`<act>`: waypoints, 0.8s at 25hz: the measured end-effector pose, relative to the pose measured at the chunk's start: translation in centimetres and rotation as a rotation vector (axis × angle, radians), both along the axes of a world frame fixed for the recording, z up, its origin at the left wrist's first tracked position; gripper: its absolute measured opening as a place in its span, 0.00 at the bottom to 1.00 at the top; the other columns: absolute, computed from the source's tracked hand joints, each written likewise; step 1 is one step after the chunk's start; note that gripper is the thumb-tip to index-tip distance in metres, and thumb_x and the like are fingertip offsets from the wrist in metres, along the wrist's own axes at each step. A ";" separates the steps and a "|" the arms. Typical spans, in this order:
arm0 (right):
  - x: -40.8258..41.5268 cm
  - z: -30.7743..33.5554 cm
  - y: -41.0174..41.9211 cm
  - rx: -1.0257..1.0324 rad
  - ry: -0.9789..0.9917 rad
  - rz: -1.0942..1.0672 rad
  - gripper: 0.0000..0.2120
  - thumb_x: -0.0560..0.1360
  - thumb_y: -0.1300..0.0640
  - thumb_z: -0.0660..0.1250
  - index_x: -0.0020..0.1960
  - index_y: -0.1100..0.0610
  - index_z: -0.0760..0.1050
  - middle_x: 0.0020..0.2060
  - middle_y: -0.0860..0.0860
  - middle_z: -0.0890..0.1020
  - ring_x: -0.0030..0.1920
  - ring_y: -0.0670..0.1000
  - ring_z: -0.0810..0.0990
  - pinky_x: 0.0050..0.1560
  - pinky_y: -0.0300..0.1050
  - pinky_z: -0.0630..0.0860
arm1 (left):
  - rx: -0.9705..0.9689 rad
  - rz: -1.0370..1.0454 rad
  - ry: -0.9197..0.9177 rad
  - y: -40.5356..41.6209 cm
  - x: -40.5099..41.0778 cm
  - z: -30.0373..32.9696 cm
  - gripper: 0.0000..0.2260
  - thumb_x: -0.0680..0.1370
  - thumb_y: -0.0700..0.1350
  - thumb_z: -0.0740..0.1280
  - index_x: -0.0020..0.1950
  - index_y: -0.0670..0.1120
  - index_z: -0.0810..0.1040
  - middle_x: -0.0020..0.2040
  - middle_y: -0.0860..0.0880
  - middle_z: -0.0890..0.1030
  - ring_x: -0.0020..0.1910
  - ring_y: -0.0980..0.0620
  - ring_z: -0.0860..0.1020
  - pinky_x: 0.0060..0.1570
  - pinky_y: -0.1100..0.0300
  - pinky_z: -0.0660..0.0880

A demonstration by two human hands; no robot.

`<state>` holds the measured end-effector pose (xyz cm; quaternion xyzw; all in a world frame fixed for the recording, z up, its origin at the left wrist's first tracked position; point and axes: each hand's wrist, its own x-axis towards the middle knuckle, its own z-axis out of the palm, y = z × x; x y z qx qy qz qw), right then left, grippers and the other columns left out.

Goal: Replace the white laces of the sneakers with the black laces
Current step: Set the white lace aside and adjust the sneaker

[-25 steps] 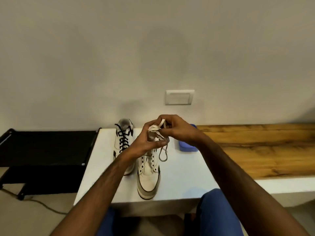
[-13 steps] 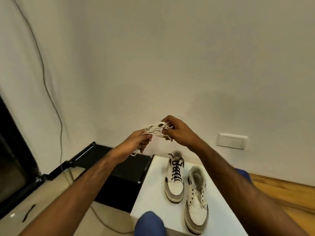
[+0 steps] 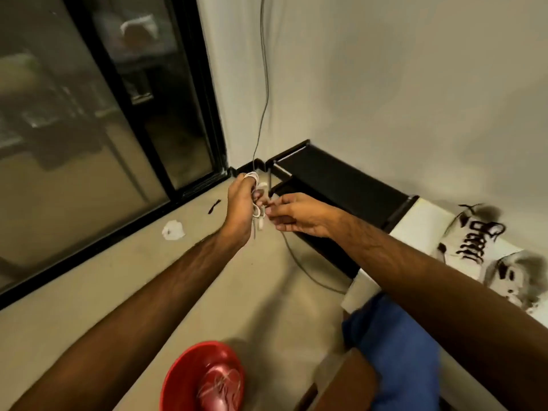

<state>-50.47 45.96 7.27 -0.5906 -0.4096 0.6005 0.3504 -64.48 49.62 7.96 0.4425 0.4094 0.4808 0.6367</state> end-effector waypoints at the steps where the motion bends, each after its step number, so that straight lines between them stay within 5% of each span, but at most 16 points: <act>1: -0.9 -1.5 0.2 -0.064 -0.035 0.068 0.11 0.79 0.60 0.70 0.60 0.61 0.77 0.49 0.54 0.82 0.47 0.48 0.81 0.51 0.42 0.81 | -0.054 0.018 0.125 0.1 -2.0 -1.9 0.10 0.82 0.42 0.58 0.41 0.47 0.67 0.30 0.51 0.67 0.27 0.55 0.66 0.29 0.59 0.67; 7: -7.1 -9.6 -0.8 -0.235 -0.173 0.491 0.12 0.81 0.60 0.67 0.63 0.63 0.77 0.49 0.55 0.83 0.46 0.48 0.82 0.50 0.40 0.80 | -0.324 -0.538 0.991 -6.2 -15.4 -14.8 0.09 0.84 0.44 0.59 0.45 0.43 0.68 0.34 0.45 0.69 0.24 0.55 0.67 0.25 0.63 0.64; 13: -13.3 -13.6 -3.4 -0.286 -0.171 0.780 0.14 0.81 0.60 0.65 0.65 0.63 0.75 0.55 0.57 0.82 0.53 0.52 0.81 0.57 0.44 0.79 | -0.456 -0.871 1.111 -10.8 -20.8 -17.7 0.13 0.84 0.52 0.62 0.61 0.43 0.76 0.55 0.46 0.81 0.47 0.49 0.82 0.36 0.70 0.76; 15: -13.2 -13.6 -3.8 -0.223 -0.222 0.799 0.13 0.81 0.59 0.65 0.65 0.60 0.76 0.57 0.56 0.83 0.53 0.51 0.82 0.55 0.44 0.79 | -0.338 -0.967 1.287 -10.4 -20.6 -17.6 0.17 0.85 0.54 0.58 0.59 0.42 0.78 0.53 0.44 0.82 0.50 0.48 0.81 0.41 0.66 0.75; 18: -10.5 -12.5 -3.8 -0.095 -0.317 0.702 0.11 0.80 0.59 0.64 0.62 0.57 0.78 0.55 0.54 0.83 0.51 0.49 0.82 0.51 0.42 0.78 | 0.035 -0.842 1.715 -8.7 -18.7 -16.6 0.18 0.83 0.57 0.58 0.61 0.46 0.76 0.58 0.46 0.79 0.57 0.46 0.78 0.57 0.51 0.72; 20: -6.9 -11.1 -3.7 0.045 -0.472 0.614 0.10 0.80 0.59 0.64 0.61 0.56 0.78 0.54 0.52 0.82 0.49 0.48 0.80 0.46 0.36 0.74 | 0.321 -0.739 1.777 -7.2 -15.4 -15.2 0.16 0.83 0.56 0.59 0.64 0.49 0.73 0.63 0.48 0.77 0.62 0.45 0.76 0.62 0.49 0.68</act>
